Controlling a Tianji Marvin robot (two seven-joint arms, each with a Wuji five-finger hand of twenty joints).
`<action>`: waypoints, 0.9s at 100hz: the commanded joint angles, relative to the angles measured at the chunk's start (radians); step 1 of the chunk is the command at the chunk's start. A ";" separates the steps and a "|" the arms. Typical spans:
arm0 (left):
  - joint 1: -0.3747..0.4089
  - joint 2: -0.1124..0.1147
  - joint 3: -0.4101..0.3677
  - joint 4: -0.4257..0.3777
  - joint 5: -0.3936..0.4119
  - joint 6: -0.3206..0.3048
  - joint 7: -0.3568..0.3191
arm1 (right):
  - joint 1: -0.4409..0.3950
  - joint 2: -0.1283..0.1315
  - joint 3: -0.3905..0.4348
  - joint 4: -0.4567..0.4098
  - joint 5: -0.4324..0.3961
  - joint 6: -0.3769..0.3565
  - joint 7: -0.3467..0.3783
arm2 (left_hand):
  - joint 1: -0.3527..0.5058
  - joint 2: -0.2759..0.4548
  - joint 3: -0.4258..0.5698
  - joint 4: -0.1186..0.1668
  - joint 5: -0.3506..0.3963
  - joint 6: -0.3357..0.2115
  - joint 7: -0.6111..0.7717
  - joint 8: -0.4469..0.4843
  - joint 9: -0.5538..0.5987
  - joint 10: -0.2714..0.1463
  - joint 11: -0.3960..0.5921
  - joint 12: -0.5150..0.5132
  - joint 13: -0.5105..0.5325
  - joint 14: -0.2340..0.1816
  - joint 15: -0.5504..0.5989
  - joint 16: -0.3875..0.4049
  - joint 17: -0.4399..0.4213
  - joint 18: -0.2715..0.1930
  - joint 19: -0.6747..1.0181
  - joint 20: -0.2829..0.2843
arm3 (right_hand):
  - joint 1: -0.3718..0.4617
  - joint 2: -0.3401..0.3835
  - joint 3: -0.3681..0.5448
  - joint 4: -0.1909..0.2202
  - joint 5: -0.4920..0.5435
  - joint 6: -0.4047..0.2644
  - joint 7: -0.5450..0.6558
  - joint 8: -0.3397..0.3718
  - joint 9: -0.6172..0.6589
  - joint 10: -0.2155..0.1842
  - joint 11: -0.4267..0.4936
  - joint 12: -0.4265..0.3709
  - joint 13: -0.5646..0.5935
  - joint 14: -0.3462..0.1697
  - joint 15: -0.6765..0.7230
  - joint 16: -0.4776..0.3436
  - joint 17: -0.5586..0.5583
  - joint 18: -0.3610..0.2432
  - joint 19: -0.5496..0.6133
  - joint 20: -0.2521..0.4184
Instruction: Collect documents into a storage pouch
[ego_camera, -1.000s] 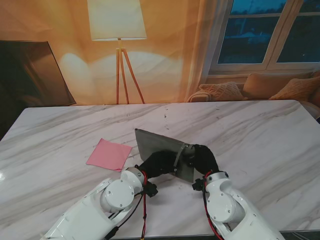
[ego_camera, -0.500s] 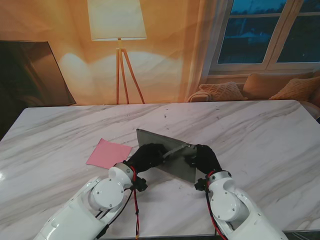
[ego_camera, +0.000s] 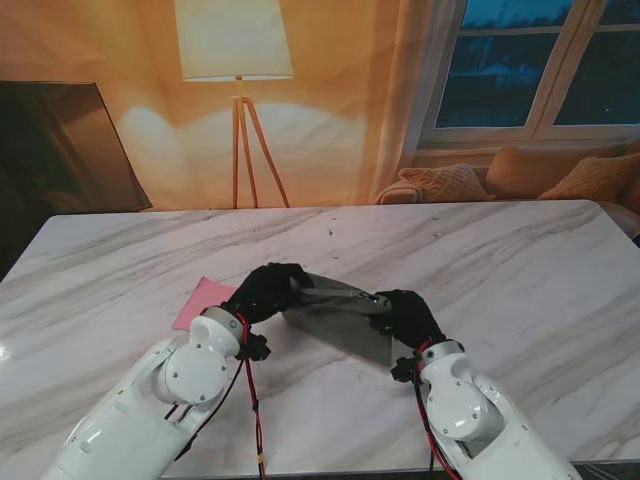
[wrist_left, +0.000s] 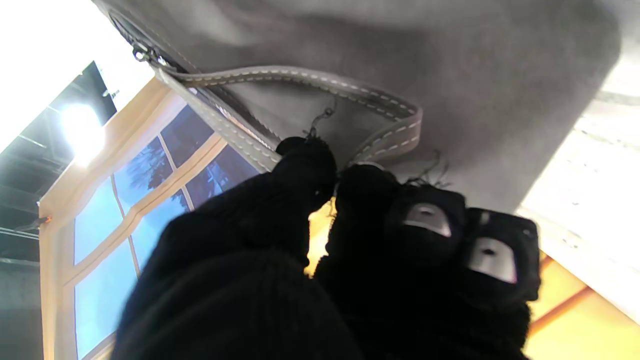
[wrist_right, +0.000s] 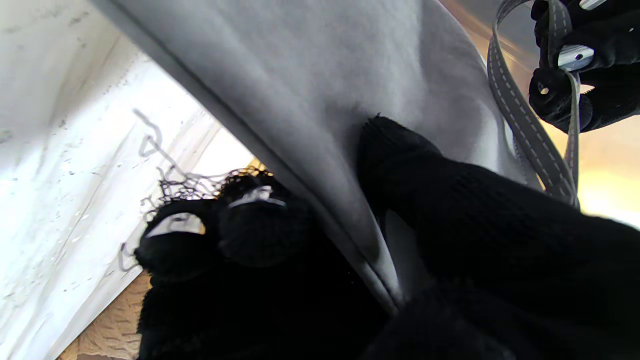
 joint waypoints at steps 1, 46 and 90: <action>0.006 0.011 -0.024 -0.013 0.012 0.015 -0.008 | -0.005 0.004 0.005 -0.001 0.009 0.000 0.023 | 0.008 0.047 -0.006 0.043 0.003 0.004 0.086 0.059 0.058 -0.001 0.031 0.006 0.055 0.049 0.073 -0.001 0.053 -0.137 0.081 -0.044 | 0.100 0.061 0.098 0.013 0.239 -0.085 0.250 0.118 0.024 0.044 0.000 0.012 0.028 -0.082 0.003 0.002 0.009 0.001 0.010 -0.006; 0.060 0.029 -0.154 -0.049 0.098 0.063 -0.016 | 0.001 0.005 0.013 0.009 0.010 0.007 0.027 | 0.005 0.040 0.001 0.044 0.007 0.008 0.081 0.057 0.061 -0.001 0.033 0.009 0.057 0.051 0.077 -0.001 0.059 -0.144 0.095 -0.064 | 0.099 0.057 0.106 0.011 0.247 -0.083 0.242 0.133 0.031 0.048 -0.012 0.019 0.040 -0.086 -0.003 0.004 0.027 0.011 0.001 -0.007; 0.117 0.050 -0.287 -0.080 0.189 0.095 -0.051 | 0.007 0.004 0.014 0.017 0.008 0.021 0.025 | 0.007 0.039 0.004 0.041 0.009 0.013 0.075 0.054 0.055 -0.001 0.016 0.005 0.033 0.072 0.056 -0.001 0.032 -0.136 0.082 -0.070 | 0.100 0.054 0.110 0.010 0.250 -0.074 0.235 0.139 0.031 0.050 -0.018 0.028 0.037 -0.081 -0.002 0.011 0.028 0.015 -0.005 -0.003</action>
